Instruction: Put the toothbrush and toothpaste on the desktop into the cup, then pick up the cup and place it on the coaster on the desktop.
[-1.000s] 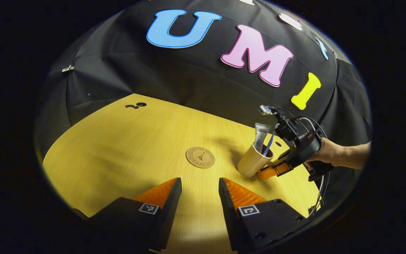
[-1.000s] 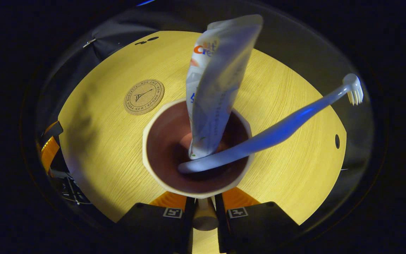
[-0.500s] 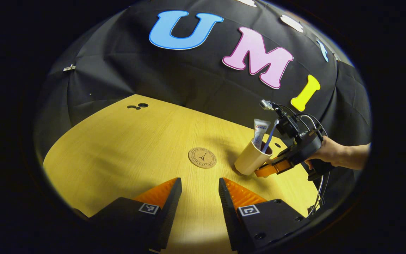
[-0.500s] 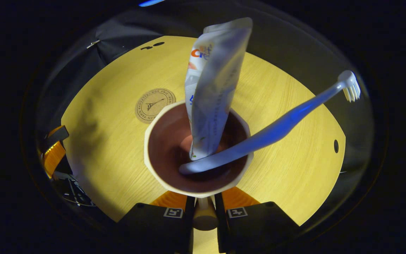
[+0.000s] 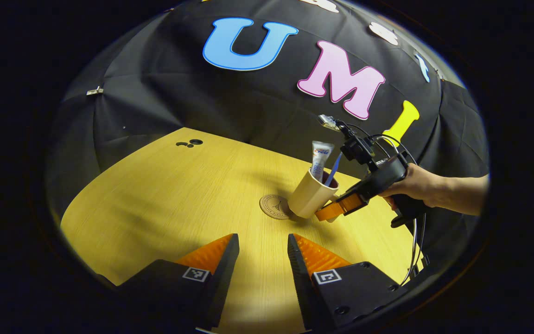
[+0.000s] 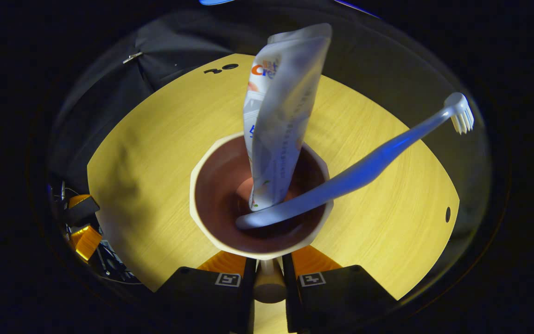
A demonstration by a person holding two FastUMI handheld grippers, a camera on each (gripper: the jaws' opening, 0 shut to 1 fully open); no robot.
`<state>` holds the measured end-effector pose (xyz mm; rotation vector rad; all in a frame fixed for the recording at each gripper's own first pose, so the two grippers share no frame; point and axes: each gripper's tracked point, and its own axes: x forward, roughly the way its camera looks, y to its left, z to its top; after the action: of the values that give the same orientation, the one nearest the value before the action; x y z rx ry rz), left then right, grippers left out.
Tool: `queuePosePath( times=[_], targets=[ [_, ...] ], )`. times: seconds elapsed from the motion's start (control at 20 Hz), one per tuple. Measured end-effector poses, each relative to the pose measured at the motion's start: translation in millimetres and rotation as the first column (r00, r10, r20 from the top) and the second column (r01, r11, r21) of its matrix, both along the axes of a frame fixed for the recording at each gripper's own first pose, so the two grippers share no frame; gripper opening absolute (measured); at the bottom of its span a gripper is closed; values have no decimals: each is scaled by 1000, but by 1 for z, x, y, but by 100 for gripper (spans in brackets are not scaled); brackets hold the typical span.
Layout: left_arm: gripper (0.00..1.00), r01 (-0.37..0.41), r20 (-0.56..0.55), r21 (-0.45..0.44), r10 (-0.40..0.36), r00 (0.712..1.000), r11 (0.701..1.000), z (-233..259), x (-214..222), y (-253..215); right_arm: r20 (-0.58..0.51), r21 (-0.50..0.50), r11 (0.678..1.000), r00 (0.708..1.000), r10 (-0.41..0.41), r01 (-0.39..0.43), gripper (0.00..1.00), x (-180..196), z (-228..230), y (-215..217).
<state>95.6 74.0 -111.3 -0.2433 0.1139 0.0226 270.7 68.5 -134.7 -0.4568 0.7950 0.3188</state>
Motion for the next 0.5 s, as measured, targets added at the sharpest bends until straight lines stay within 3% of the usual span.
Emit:
queuePosePath(
  times=[0.15, 0.2, 0.5],
  targets=[
    [67, -4, -2, -2, 4, 1000, 1000, -3, -5, 11, -4, -14, 1000, 1000, 12, -12, 26, 11, -5, 16],
    [67, -7, -3, -3, 7, 1000, 1000, -4, -6, 14, -7, -12, 1000, 1000, 11, -11, 31, 14, -5, 21],
    [67, -25, -9, -19, 25, 1000, 1000, -8, -11, 37, -13, -14, 1000, 1000, 8, -8, 30, 8, 1, 21]
  ],
)
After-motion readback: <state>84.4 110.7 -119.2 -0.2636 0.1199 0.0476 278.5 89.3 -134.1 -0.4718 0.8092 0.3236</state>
